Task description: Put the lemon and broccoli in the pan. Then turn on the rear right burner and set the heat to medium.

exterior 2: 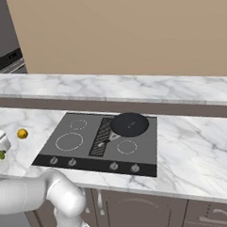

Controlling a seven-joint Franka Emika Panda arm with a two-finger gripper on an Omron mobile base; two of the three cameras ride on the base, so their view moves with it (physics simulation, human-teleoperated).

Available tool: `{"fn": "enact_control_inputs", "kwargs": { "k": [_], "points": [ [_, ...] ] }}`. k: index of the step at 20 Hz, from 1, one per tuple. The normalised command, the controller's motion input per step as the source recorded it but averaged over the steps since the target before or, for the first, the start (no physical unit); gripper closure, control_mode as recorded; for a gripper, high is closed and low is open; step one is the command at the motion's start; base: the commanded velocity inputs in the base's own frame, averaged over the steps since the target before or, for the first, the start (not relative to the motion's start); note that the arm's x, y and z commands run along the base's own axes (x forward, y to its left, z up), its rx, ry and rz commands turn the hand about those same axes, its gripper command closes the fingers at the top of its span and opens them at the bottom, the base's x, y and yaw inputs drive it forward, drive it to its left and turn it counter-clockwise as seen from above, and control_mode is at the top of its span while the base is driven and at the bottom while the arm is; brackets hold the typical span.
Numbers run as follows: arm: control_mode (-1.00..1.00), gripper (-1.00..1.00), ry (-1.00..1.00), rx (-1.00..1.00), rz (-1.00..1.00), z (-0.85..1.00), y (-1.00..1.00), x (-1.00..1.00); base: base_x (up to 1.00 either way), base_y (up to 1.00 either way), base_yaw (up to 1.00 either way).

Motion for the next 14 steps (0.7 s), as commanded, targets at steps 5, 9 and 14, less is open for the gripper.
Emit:
{"fn": "enact_control_inputs", "kwargs": {
  "k": [5,9,14],
  "points": [
    [-1.0,-1.0,0.0,0.0,0.0,0.0,0.0,-0.22,0.0,0.0,0.0],
    [-1.0,-1.0,0.0,0.0,0.0,0.0,0.0,0.0,0.0,0.0,0.0],
    [-1.0,-1.0,0.0,0.0,0.0,-0.12,0.0,0.17,0.0,0.0,0.0]
  ]
}}
